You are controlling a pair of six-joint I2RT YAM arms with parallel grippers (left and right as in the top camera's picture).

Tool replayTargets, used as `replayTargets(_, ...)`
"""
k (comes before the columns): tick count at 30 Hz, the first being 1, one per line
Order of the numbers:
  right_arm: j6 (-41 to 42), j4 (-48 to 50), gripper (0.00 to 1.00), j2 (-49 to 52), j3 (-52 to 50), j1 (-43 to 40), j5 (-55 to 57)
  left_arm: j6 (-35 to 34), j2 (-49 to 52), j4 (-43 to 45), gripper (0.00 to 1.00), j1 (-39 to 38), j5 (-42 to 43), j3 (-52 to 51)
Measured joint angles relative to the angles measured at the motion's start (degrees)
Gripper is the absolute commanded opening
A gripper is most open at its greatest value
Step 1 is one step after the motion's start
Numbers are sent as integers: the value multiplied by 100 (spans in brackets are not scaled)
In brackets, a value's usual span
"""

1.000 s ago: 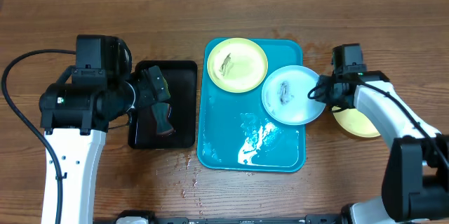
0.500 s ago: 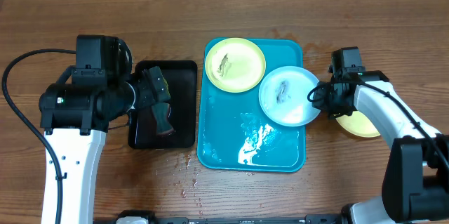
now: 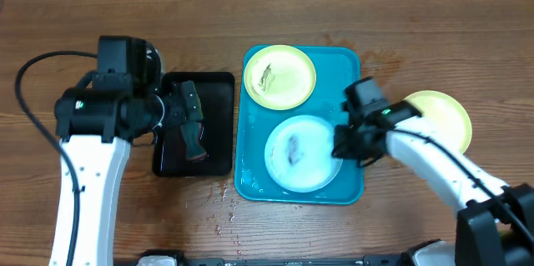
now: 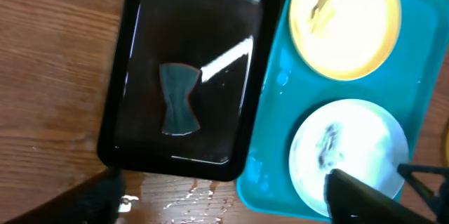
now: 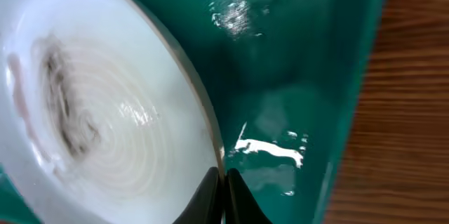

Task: Clean dirty plates on tray and stack at the side
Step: 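Grasp the white plate rim with the right gripper and pull it down, then pick up the sponge from the black tray with the left gripper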

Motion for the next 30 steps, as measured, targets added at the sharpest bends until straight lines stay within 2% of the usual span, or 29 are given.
replayTargets(5, 699, 133, 5, 0, -144, 232, 339, -157, 562, 107, 61, -9, -280, -542)
replayTargets(8, 885, 179, 8, 0, -144, 232, 470, -385, 1051, 494, 44, -17, -494, -1075)
replayTargets(13, 1025, 195, 8, 0, -144, 232, 575, -551, 1891, 1266, 35, -39, -457, -1766)
replayTargets(15, 1045, 203, 8, 0, -144, 234, 588, -577, 2184, 1541, 23, -39, -444, -1871)
replayTargets(16, 1060, 212, 8, 0, -144, 232, 601, -590, 2337, 1644, 5, -39, -444, -1891)
replayTargets(23, 1102, 225, 9, 0, -144, 232, 614, -616, 2802, 1969, 4, -37, -190, -1897)
replayTargets(30, 1117, 216, 9, 0, -144, 232, 616, -446, 2723, 1604, 4, -55, 118, -1620)
